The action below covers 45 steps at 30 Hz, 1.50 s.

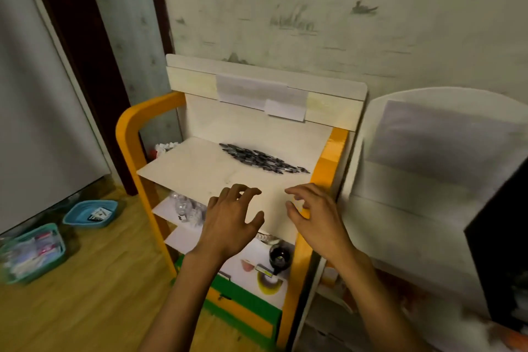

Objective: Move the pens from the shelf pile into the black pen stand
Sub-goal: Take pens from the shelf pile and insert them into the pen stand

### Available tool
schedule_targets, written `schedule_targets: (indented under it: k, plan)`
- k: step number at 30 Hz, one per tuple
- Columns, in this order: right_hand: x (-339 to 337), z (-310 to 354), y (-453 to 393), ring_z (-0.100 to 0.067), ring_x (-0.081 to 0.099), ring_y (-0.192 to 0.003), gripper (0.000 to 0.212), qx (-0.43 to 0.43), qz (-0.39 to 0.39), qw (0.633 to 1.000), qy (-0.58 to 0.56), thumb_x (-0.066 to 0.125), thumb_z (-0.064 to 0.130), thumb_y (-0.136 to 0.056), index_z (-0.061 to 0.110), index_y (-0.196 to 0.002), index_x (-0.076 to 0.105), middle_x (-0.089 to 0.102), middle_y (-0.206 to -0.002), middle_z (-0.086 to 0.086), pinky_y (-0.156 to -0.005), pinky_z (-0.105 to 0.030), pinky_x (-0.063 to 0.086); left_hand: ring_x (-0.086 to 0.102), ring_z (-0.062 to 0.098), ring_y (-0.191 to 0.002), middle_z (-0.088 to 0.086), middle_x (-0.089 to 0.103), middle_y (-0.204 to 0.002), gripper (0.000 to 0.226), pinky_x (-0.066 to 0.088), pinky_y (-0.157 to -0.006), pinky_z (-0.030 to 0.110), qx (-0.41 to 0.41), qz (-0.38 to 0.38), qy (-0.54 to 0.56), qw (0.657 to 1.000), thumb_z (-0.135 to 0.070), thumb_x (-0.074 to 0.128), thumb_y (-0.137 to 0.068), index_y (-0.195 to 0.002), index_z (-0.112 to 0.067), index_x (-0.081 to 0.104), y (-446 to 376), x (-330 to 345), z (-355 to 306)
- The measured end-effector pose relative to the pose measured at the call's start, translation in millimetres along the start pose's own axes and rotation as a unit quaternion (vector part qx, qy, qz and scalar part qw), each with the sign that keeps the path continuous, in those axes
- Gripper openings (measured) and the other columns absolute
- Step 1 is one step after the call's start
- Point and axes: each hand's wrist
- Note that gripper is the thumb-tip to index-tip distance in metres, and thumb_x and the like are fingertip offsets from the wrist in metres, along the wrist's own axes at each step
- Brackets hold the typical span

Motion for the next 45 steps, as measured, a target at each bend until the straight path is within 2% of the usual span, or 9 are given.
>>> schedule_targets:
  k: [3,5,11,20,25,32,38,42,45]
  plan:
    - [30.8,14.3,-19.2,0.001,0.053,-0.101,0.026,0.016,0.010,1.000,0.012,0.062,0.023,-0.093,0.023,-0.119,0.066,0.057,-0.116,0.011,-0.085,-0.007,0.043,0.046,0.018,-0.128,-0.006,0.048,-0.142,0.047,0.037,-0.100,0.039,-0.003,0.001,-0.002,1.000,-0.051,0.051,-0.093,-0.138,-0.038,0.046,-9.8,-8.0,39.7]
    - [43.7,16.6,-29.5,0.001,0.053,-0.101,0.027,0.023,0.014,0.999,0.028,0.061,0.025,-0.093,0.023,-0.119,0.065,0.057,-0.117,0.010,-0.082,-0.003,0.037,0.045,0.018,-0.129,-0.005,0.048,-0.142,0.047,0.036,-0.101,0.039,-0.003,0.006,-0.004,1.000,-0.051,0.050,-0.094,-0.139,-0.037,0.046,-18.5,-9.8,56.0]
    - [90.7,2.6,-72.1,-0.006,0.055,-0.112,0.029,0.041,0.043,0.994,0.088,0.056,0.034,-0.096,0.030,-0.124,0.059,0.054,-0.127,0.013,-0.090,-0.025,0.051,0.045,0.019,-0.129,-0.003,0.048,-0.142,0.047,0.035,-0.104,0.040,-0.001,0.023,0.004,1.000,-0.050,0.050,-0.094,-0.139,-0.036,0.046,-69.1,4.3,105.3]
    - [148.5,-44.3,-149.0,-0.013,0.054,-0.119,0.033,0.115,0.048,0.986,0.111,0.056,0.032,-0.096,0.027,-0.129,0.057,0.052,-0.135,0.007,-0.094,-0.024,0.045,0.047,0.017,-0.127,-0.005,0.050,-0.140,0.045,0.037,-0.102,0.038,0.027,0.074,0.018,0.997,-0.048,0.053,-0.093,-0.137,-0.036,0.049,-175.1,50.7,168.7]
    - [165.2,-75.9,-197.9,-0.014,0.058,-0.110,0.029,0.143,0.016,0.985,0.099,0.059,0.030,-0.094,0.028,-0.122,0.062,0.057,-0.126,0.007,-0.090,-0.029,0.049,0.048,0.016,-0.126,-0.006,0.049,-0.142,0.043,0.040,-0.102,0.036,0.017,0.139,0.047,0.989,-0.045,0.056,-0.093,-0.135,-0.037,0.050,-226.4,95.1,207.4]
    - [188.1,-106.9,-235.7,-0.012,0.058,-0.109,0.028,0.169,0.015,0.980,0.102,0.059,0.027,-0.094,0.026,-0.122,0.064,0.057,-0.125,0.008,-0.087,-0.025,0.045,0.049,0.015,-0.126,-0.005,0.052,-0.139,0.040,0.039,-0.102,0.034,0.013,0.118,0.074,0.990,-0.037,0.057,-0.095,-0.135,-0.032,0.054,-280.8,139.7,243.0]
    - [203.9,-121.4,-248.8,-0.014,0.055,-0.115,0.032,0.196,0.036,0.972,0.124,0.057,0.027,-0.096,0.024,-0.128,0.060,0.054,-0.129,0.006,-0.090,-0.023,0.039,0.050,0.020,-0.124,-0.001,0.053,-0.140,0.045,0.040,-0.097,0.036,0.033,0.086,0.061,0.994,-0.018,0.058,-0.094,-0.138,-0.025,0.054,-325.0,176.4,267.5]
    - [212.0,-132.3,-251.7,-0.015,0.058,-0.111,0.034,0.205,0.029,0.969,0.133,0.060,0.025,-0.093,0.024,-0.126,0.062,0.057,-0.125,0.004,-0.085,-0.019,0.038,0.061,0.029,-0.113,0.005,0.064,-0.125,0.054,0.044,-0.084,0.038,0.092,0.058,0.066,0.992,0.009,0.061,-0.077,-0.124,-0.017,0.065,-360.1,195.2,276.7]
    - [215.4,-135.1,-252.7,-0.017,0.061,-0.105,0.031,0.208,0.003,0.968,0.142,0.066,0.020,-0.090,0.021,-0.121,0.066,0.061,-0.120,0.002,-0.082,-0.018,0.040,0.054,0.024,-0.125,0.001,0.060,-0.135,0.068,0.044,-0.094,0.040,0.150,0.066,0.074,0.984,0.014,0.055,-0.073,-0.132,-0.021,0.060,-383.3,212.1,289.5]
Point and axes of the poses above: each hand's wrist, its own y-axis away from the middle knuckle, its own x-axis out of the palm, z = x × y
